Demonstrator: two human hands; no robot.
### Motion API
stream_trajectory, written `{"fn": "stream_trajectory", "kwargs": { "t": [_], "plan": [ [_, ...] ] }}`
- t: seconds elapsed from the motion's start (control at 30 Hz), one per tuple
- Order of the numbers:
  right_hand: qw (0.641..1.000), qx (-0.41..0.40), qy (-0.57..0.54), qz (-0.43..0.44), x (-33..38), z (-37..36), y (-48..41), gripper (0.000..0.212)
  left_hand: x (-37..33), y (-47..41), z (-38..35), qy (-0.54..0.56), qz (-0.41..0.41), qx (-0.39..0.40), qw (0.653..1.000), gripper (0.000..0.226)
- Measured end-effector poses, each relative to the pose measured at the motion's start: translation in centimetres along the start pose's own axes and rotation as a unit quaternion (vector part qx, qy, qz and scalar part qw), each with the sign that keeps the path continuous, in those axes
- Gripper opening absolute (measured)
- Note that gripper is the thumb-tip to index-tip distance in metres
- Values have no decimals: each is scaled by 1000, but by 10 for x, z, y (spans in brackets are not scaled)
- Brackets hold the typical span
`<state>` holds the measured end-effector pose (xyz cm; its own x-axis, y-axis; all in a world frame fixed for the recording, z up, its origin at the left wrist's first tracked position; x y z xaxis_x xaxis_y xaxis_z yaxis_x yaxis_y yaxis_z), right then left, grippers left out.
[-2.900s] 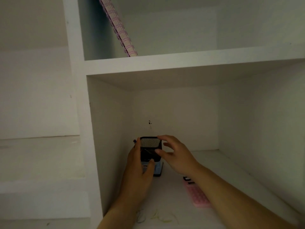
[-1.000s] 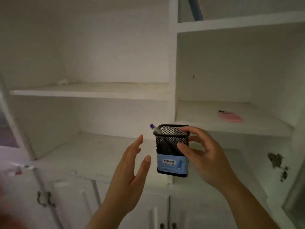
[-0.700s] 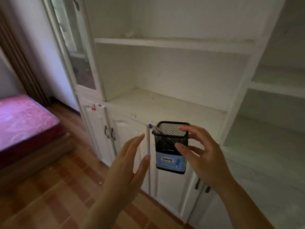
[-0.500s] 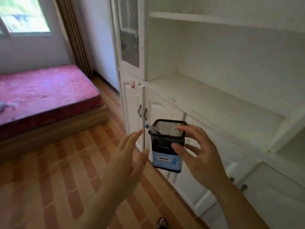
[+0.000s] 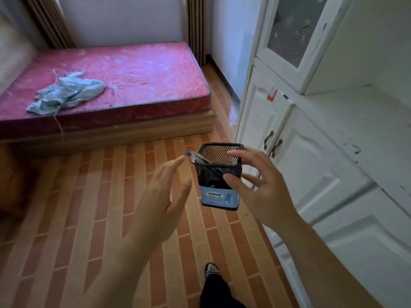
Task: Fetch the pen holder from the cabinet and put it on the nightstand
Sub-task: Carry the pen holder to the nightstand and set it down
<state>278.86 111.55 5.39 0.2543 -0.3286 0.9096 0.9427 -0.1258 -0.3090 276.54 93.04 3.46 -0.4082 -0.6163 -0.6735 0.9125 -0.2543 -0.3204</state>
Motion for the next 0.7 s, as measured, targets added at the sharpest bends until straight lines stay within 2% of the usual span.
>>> {"fn": "stream_trajectory", "kwargs": {
  "t": [0.13, 0.27, 0.4, 0.5, 0.7],
  "plan": [
    [1000, 24, -2, 11, -22, -14, -63, 33, 26, -54, -6, 0, 28, 0, 1000, 50],
    [998, 63, -12, 17, -43, -42, -118, 34, 63, -87, -8, -1, 95, -15, 995, 55],
    [991, 127, -31, 33, -53, -95, -164, 34, 100, -113, 12, -12, 134, -57, 989, 57],
    [982, 173, -53, 49, -53, -138, -196, 35, 131, -132, 36, 1, 161, -97, 982, 51],
    [971, 226, -52, 67, -55, -233, -273, 35, 215, -175, 88, -14, 203, -149, 968, 53]
  ]
}}
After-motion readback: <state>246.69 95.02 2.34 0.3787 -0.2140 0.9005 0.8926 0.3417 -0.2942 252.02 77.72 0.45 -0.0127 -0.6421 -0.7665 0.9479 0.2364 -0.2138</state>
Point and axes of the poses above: each hand's wrist, its own y-axis away from the middle knuckle, its own z-axis out of the back of the hand, x = y × z, the point moved 6 cm from there along -y, towards the middle knuckle, and after that the axes turned 3 degrees about -x, right-handed, at the moved point
